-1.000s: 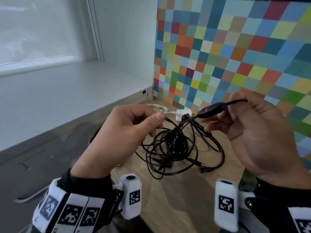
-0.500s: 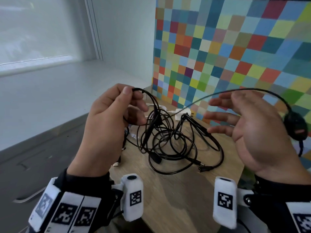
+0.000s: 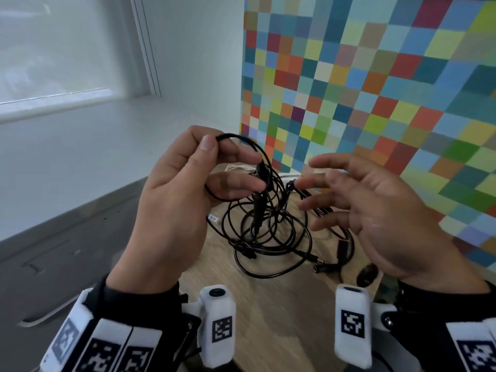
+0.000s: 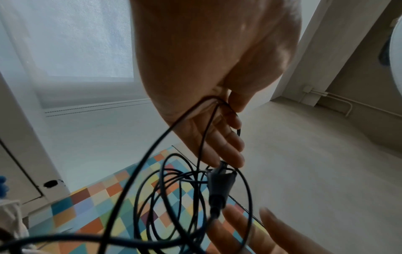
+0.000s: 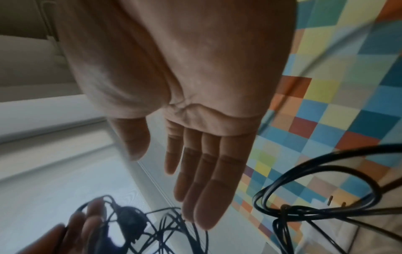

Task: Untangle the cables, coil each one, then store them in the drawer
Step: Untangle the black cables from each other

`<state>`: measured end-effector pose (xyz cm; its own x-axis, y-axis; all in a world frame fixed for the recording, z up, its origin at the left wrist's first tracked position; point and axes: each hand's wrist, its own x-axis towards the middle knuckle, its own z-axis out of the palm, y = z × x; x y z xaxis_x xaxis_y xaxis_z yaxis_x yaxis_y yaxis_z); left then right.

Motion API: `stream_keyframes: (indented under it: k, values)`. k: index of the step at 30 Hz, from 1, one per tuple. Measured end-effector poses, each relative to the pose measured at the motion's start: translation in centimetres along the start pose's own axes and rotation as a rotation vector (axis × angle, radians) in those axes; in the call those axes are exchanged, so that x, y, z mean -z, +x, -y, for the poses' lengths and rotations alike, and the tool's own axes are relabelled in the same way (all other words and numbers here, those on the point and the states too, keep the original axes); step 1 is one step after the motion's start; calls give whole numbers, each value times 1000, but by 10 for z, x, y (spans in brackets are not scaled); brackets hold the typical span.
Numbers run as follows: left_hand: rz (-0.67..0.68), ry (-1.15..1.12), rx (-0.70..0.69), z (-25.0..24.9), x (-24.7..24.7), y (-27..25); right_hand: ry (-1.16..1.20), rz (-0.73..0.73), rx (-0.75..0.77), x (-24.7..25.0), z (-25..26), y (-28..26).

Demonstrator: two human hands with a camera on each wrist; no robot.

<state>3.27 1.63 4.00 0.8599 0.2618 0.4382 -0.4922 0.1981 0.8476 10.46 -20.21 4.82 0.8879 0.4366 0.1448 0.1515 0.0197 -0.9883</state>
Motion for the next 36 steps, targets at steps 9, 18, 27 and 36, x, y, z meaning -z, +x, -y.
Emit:
stream_keyframes:
  k: [9, 18, 27, 36]
  values:
    - [175, -28, 25, 6, -10, -6, -376, 55, 151, -34, -10, -6]
    - [-120, 152, 34, 4, -5, 1, -393, -115, 204, -20, -15, 1]
    - [134, -74, 178, -8, 0, -3, -444, -203, 226, -9, -22, 6]
    - [143, -29, 249, -14, 12, -2, -294, -387, 158, 10, -21, 12]
